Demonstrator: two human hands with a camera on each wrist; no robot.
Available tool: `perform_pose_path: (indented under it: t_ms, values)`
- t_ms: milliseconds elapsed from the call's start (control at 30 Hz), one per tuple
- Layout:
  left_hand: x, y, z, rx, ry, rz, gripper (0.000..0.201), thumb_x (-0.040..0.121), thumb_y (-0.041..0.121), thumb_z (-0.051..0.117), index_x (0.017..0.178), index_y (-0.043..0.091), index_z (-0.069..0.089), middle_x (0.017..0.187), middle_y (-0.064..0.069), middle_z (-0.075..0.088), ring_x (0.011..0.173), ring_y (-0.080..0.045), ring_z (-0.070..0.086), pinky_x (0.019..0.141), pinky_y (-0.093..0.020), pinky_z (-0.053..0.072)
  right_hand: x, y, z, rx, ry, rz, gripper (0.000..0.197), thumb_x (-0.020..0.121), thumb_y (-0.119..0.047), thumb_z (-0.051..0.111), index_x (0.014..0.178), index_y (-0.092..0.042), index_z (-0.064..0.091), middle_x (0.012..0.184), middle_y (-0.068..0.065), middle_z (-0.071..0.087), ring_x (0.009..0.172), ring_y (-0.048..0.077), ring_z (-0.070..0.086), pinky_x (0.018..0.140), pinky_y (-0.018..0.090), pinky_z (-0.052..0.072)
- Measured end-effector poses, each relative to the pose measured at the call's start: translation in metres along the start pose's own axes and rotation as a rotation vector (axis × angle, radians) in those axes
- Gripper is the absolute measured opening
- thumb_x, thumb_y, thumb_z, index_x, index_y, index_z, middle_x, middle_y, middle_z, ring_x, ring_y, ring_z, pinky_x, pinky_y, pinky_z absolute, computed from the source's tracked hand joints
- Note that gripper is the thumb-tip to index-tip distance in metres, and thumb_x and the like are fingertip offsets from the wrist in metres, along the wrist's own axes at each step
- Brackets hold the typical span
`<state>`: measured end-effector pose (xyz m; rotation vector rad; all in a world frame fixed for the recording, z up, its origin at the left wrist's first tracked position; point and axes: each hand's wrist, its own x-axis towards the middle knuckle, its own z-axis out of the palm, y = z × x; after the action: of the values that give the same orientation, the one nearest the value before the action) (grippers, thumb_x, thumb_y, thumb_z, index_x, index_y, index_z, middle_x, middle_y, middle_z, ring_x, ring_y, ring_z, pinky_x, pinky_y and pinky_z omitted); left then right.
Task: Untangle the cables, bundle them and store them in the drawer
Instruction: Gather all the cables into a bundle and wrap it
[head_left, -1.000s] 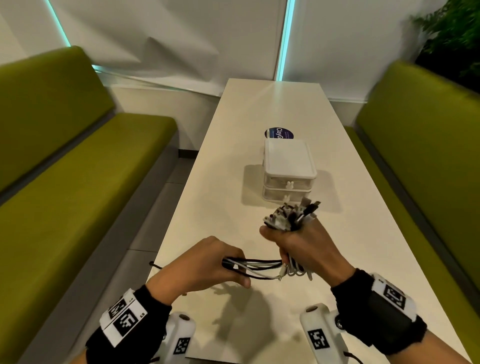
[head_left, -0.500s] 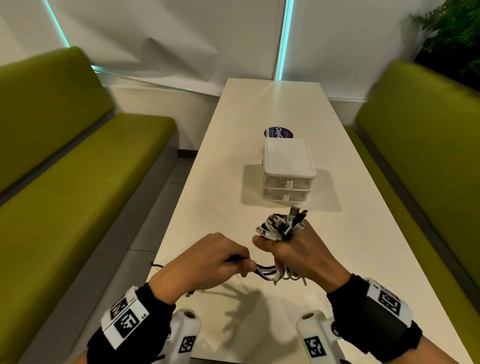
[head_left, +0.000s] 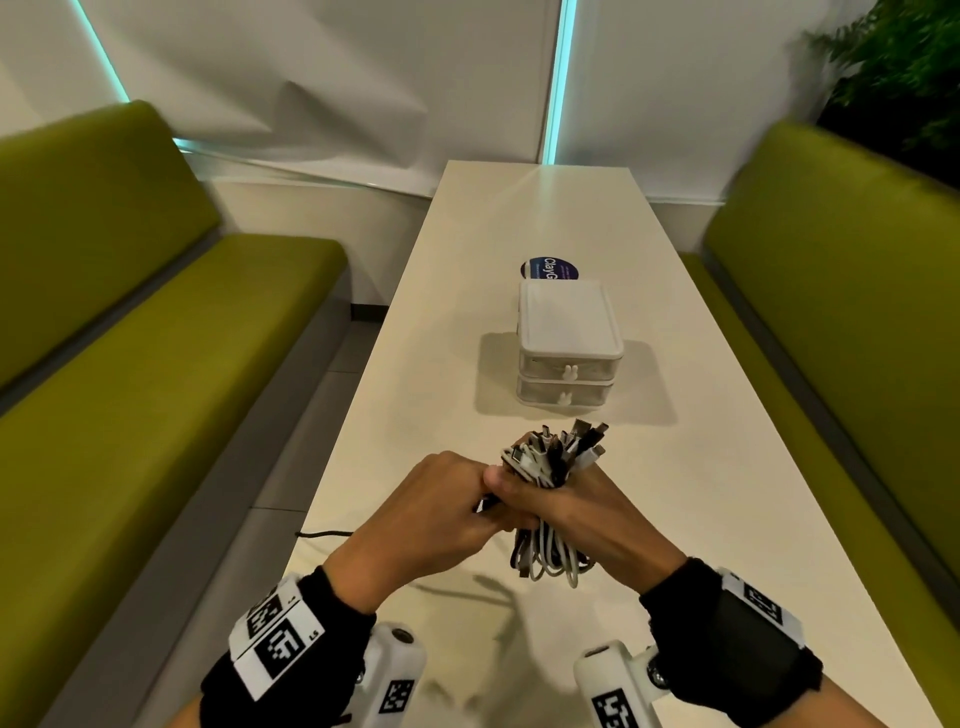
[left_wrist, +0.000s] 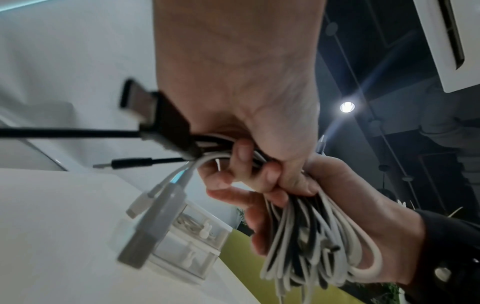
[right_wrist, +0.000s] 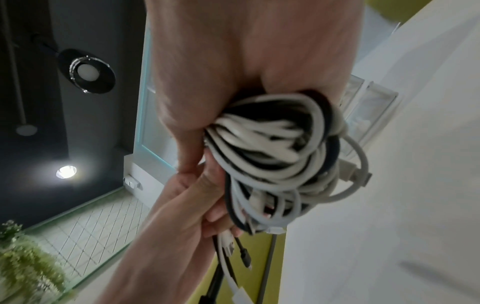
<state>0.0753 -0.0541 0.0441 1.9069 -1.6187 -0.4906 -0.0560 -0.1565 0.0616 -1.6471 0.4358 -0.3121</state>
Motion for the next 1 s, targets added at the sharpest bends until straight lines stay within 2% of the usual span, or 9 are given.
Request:
perform_pose_path:
  t_ms: [100, 200, 367, 433, 500, 633, 767, 867, 1000]
  values:
    - [0.003, -0.003, -0.002, 0.064, 0.041, -0.005, 0.03, 0.075, 0.051, 0.043, 0.064, 0.028, 0.058, 0.052, 0.004, 0.056, 0.052, -0.018, 0.05, 0.05, -0.025, 0.037, -0.002, -0.003, -0.006, 0.105, -0.062, 0.073, 0.035, 0.079, -0.022, 0.079, 0.097, -0.001, 0.057, 0.07, 0.006, 0.065, 0.065, 0.027, 0.067, 0.058, 0.032, 0.053]
    - [0.006, 0.0, -0.003, 0.178, 0.054, 0.029, 0.031, 0.069, 0.049, 0.036, 0.068, 0.026, 0.057, 0.052, -0.004, 0.056, 0.051, -0.023, 0.045, 0.05, -0.03, 0.036, -0.003, -0.007, -0.011, 0.141, -0.14, 0.168, 0.056, 0.073, -0.008, 0.081, 0.122, -0.014, 0.054, 0.086, 0.009, 0.07, 0.066, 0.031, 0.065, 0.059, 0.035, 0.055]
    - [0.004, 0.002, 0.001, 0.323, 0.059, -0.035, 0.043, 0.067, 0.056, 0.043, 0.069, 0.024, 0.072, 0.061, 0.0, 0.058, 0.047, -0.023, 0.039, 0.051, -0.031, 0.038, -0.005, -0.019, -0.014, -0.089, -0.217, 0.17, 0.029, 0.079, -0.002, 0.074, 0.102, 0.01, 0.06, 0.071, 0.015, 0.056, 0.063, 0.022, 0.056, 0.055, 0.024, 0.05]
    - [0.004, 0.001, -0.002, 0.402, 0.061, -0.116, 0.041, 0.06, 0.059, 0.047, 0.068, 0.028, 0.072, 0.054, -0.011, 0.056, 0.05, -0.026, 0.044, 0.054, -0.034, 0.043, -0.006, -0.02, -0.012, -0.12, -0.225, 0.211, 0.014, 0.08, -0.006, 0.075, 0.082, 0.004, 0.065, 0.063, 0.008, 0.059, 0.059, 0.017, 0.056, 0.058, 0.024, 0.049]
    - [0.006, 0.0, -0.006, 0.474, 0.057, -0.152, 0.045, 0.059, 0.058, 0.044, 0.066, 0.021, 0.07, 0.054, -0.016, 0.051, 0.053, -0.029, 0.044, 0.056, -0.035, 0.045, -0.007, -0.02, -0.012, -0.077, -0.231, 0.25, 0.021, 0.081, -0.008, 0.075, 0.063, -0.01, 0.064, 0.064, 0.01, 0.06, 0.054, 0.013, 0.059, 0.056, 0.024, 0.051]
    - [0.01, 0.0, -0.021, 0.441, 0.032, -0.149, 0.055, 0.056, 0.058, 0.036, 0.061, 0.011, 0.063, 0.051, -0.017, 0.045, 0.051, -0.025, 0.029, 0.052, -0.036, 0.039, -0.002, -0.023, -0.006, -0.046, -0.232, 0.23, 0.028, 0.084, -0.015, 0.074, 0.06, -0.017, 0.06, 0.065, 0.012, 0.058, 0.055, 0.012, 0.062, 0.058, 0.023, 0.051]
    - [0.013, -0.004, -0.035, 0.248, -0.097, -0.129, 0.058, 0.054, 0.07, 0.062, 0.062, 0.013, 0.063, 0.054, -0.012, 0.051, 0.05, -0.018, 0.029, 0.047, -0.027, 0.025, 0.004, -0.022, -0.006, -0.049, -0.209, 0.224, 0.026, 0.086, -0.016, 0.071, 0.061, -0.018, 0.06, 0.058, -0.001, 0.058, 0.054, 0.01, 0.055, 0.055, 0.018, 0.047]
    - [0.01, -0.002, -0.048, -0.01, -0.228, -0.129, 0.033, 0.067, 0.051, 0.079, 0.066, 0.02, 0.067, 0.056, -0.006, 0.054, 0.045, -0.012, 0.041, 0.045, -0.027, 0.034, 0.003, -0.02, -0.012, -0.089, -0.154, 0.253, 0.023, 0.081, -0.008, 0.071, 0.062, -0.019, 0.062, 0.057, -0.001, 0.058, 0.052, 0.012, 0.056, 0.056, 0.024, 0.048]
    - [0.012, -0.01, -0.046, -0.06, -0.13, -0.137, 0.025, 0.081, 0.043, 0.072, 0.069, 0.021, 0.068, 0.051, 0.003, 0.053, 0.042, -0.014, 0.044, 0.043, -0.024, 0.036, 0.005, -0.018, -0.02, -0.131, 0.018, 0.177, 0.014, 0.077, -0.002, 0.068, 0.071, -0.008, 0.058, 0.062, 0.009, 0.059, 0.059, 0.022, 0.06, 0.064, 0.036, 0.051]
